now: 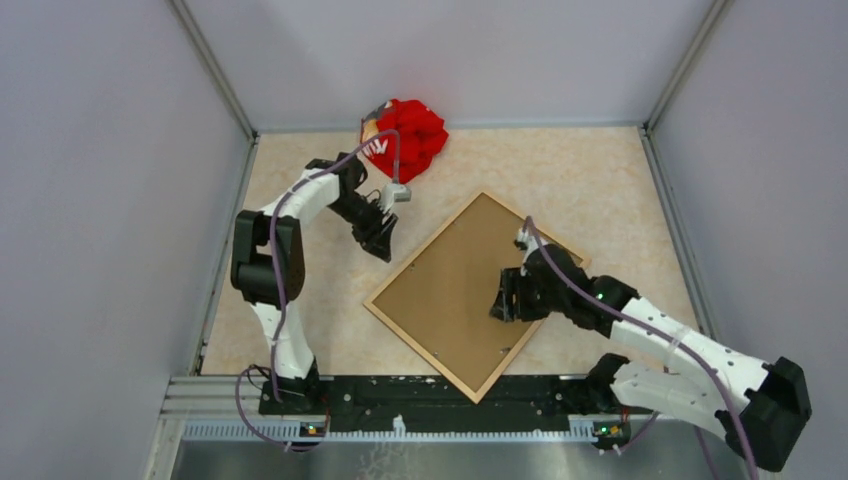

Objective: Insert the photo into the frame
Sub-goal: Install the photo frame at the center of the board, then adjust the photo frame at the center of the board.

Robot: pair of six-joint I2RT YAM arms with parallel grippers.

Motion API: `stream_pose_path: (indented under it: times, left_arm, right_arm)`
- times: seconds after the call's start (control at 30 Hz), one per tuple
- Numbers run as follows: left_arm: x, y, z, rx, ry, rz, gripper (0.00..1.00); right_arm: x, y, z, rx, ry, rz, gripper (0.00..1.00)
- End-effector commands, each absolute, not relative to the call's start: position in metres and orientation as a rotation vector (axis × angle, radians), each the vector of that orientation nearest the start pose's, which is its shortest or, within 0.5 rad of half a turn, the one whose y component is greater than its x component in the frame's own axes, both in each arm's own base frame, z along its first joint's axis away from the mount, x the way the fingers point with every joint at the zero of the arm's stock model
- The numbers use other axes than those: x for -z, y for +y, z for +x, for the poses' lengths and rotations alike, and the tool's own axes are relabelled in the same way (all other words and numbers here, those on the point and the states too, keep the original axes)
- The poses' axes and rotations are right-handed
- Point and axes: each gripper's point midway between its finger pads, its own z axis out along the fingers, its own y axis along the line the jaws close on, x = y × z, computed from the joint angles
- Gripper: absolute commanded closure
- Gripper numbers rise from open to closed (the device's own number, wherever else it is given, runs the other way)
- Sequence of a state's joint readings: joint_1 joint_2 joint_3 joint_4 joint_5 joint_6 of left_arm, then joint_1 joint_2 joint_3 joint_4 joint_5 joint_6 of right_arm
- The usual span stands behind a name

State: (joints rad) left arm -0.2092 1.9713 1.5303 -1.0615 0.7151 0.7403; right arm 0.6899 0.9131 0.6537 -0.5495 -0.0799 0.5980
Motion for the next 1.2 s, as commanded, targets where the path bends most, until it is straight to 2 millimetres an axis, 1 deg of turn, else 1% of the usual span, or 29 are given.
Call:
stream_pose_path:
  times: [0.0, 0.07, 0.13, 0.17, 0.23, 0.27, 0.37, 0.47, 0.5, 0.6, 0.7, 0.77, 0.83, 0.93, 1.03, 1.07, 1.1, 1.13, 1.17]
  left_arm:
    - [-0.084, -0.136, 0.31, 0.836, 2.444, 1.307, 0.44]
    - [-0.086, -0.129, 0.311, 0.831, 2.459, 1.257, 0.43]
    - [-0.09, -0.125, 0.315, 0.824, 2.466, 1.224, 0.43]
    - [-0.092, -0.124, 0.316, 0.824, 2.468, 1.211, 0.44]
    - [-0.097, -0.123, 0.318, 0.822, 2.462, 1.194, 0.44]
    - [-0.098, -0.124, 0.319, 0.82, 2.457, 1.189, 0.43]
    - [-0.104, -0.127, 0.322, 0.834, 2.446, 1.171, 0.44]
    - [-0.109, -0.13, 0.324, 0.852, 2.433, 1.16, 0.44]
    - [-0.111, -0.131, 0.324, 0.856, 2.429, 1.157, 0.44]
    - [-0.113, -0.132, 0.325, 0.863, 2.424, 1.151, 0.44]
    - [-0.114, -0.133, 0.325, 0.87, 2.42, 1.147, 0.44]
    - [-0.114, -0.134, 0.325, 0.876, 2.417, 1.142, 0.43]
    - [-0.112, -0.133, 0.327, 0.867, 2.421, 1.137, 0.44]
    - [-0.113, -0.13, 0.332, 0.836, 2.42, 1.123, 0.43]
    - [-0.118, -0.126, 0.34, 0.799, 2.414, 1.098, 0.41]
    - [-0.121, -0.123, 0.345, 0.782, 2.411, 1.082, 0.4]
    - [-0.125, -0.12, 0.349, 0.766, 2.405, 1.066, 0.39]
    - [-0.129, -0.116, 0.355, 0.745, 2.399, 1.042, 0.39]
    - [-0.134, -0.11, 0.361, 0.722, 2.393, 1.017, 0.38]
  right_arm:
    - [-0.107, 0.202, 0.106, -0.651, 2.661, -0.251, 0.47]
    - [-0.101, 0.202, 0.084, -0.62, 2.702, -0.267, 0.5]
    - [-0.096, 0.201, 0.063, -0.616, 2.752, -0.266, 0.56]
    - [-0.094, 0.201, 0.052, -0.615, 2.776, -0.254, 0.6]
    - [-0.089, 0.196, 0.033, -0.59, 2.814, -0.262, 0.62]
    - [-0.087, 0.195, 0.022, -0.577, 2.829, -0.296, 0.64]
    - [-0.074, 0.189, 0.003, -0.508, 2.874, -0.335, 0.67]
    - [-0.053, 0.189, -0.002, -0.438, 2.904, -0.376, 0.68]
    - [-0.048, 0.192, 0.0, -0.427, 2.894, -0.387, 0.68]
    - [-0.041, 0.211, 0.013, -0.433, 2.817, -0.422, 0.68]
    - [-0.035, 0.229, 0.03, -0.395, 2.736, -0.466, 0.68]
    - [-0.035, 0.249, 0.04, -0.416, 2.684, -0.499, 0.68]
    - [-0.037, 0.272, 0.05, -0.472, 2.641, -0.519, 0.68]
    - [-0.036, 0.3, 0.072, -0.518, 2.601, -0.542, 0.68]
    - [-0.035, 0.331, 0.099, -0.551, 2.557, -0.56, 0.68]
    - [-0.042, 0.347, 0.11, -0.587, 2.529, -0.558, 0.68]
    - [-0.039, 0.355, 0.117, -0.592, 2.523, -0.571, 0.68]
    - [-0.049, 0.375, 0.127, -0.634, 2.491, -0.578, 0.68]
    - [-0.052, 0.39, 0.134, -0.657, 2.477, -0.59, 0.68]
